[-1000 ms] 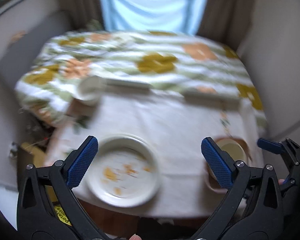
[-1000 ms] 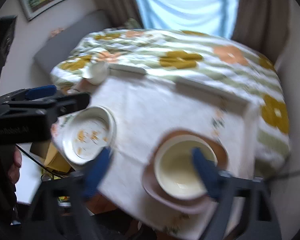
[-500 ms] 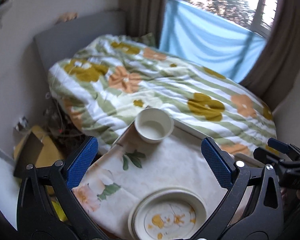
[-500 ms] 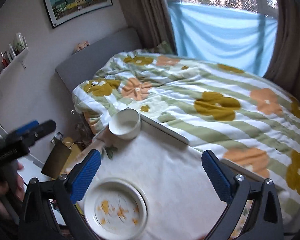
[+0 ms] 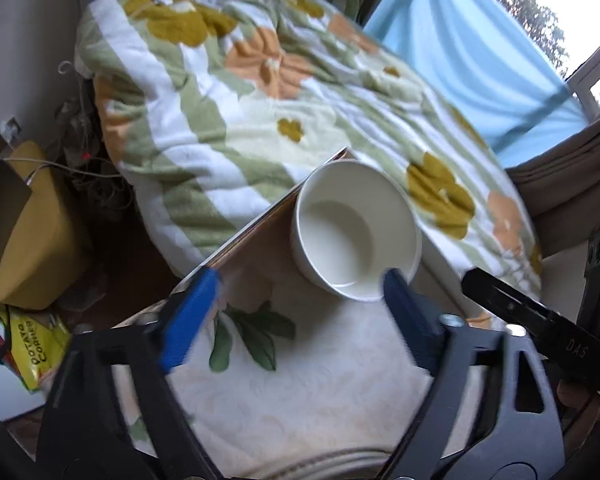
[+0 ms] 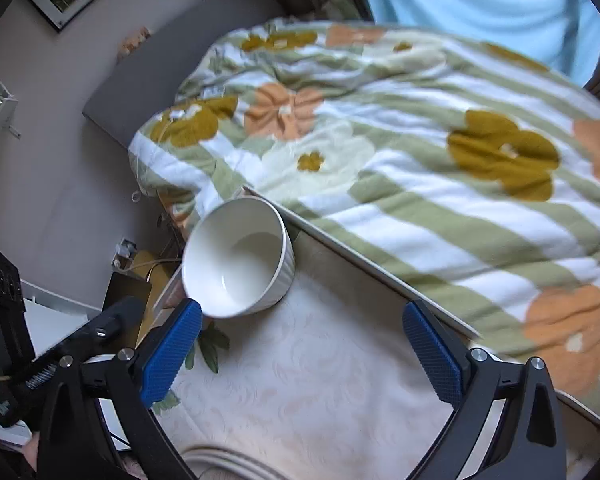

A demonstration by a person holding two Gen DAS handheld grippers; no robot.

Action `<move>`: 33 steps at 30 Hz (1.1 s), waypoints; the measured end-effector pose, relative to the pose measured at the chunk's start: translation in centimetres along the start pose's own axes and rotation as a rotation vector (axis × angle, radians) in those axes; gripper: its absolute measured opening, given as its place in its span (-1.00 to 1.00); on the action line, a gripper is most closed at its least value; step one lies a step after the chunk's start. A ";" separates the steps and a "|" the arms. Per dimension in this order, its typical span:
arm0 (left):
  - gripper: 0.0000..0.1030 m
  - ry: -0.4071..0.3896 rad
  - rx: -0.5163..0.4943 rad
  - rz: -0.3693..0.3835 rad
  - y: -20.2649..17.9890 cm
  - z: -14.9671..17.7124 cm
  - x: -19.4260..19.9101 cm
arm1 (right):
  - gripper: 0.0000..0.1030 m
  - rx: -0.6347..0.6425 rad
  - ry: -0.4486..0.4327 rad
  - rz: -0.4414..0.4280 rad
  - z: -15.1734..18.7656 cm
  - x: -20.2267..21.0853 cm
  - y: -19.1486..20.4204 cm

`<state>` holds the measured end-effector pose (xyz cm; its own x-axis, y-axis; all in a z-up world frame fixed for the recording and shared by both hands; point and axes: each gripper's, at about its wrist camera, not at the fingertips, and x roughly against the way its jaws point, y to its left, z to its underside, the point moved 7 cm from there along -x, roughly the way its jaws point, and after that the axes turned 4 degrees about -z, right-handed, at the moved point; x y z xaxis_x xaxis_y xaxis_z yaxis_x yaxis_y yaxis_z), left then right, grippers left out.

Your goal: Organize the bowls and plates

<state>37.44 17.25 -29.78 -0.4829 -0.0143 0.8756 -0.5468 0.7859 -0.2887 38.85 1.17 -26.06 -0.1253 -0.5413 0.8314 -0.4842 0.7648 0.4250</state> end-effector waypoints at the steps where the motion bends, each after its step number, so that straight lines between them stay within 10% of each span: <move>1: 0.29 0.008 -0.002 0.004 -0.1 -0.2 -0.8 | 0.70 -0.006 0.012 -0.016 -0.2 -0.9 0.0; 10: -0.48 0.056 -0.060 -0.005 -0.9 -0.7 -5.3 | -0.17 -0.007 0.070 -0.074 -1.4 -5.9 0.5; 15: -0.54 0.053 -0.084 -0.016 -1.2 -1.0 -6.3 | -0.54 -0.002 0.079 -0.077 -1.5 -7.1 0.3; 33: -0.57 0.001 -0.171 -0.055 -2.2 -1.0 -4.3 | -0.64 0.036 0.042 -0.073 -1.0 -6.0 1.5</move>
<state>41.38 16.20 -32.52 -0.4551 -0.0597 0.8884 -0.4477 0.8778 -0.1704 39.75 5.90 -30.03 -0.0526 -0.5795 0.8133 -0.5215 0.7105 0.4725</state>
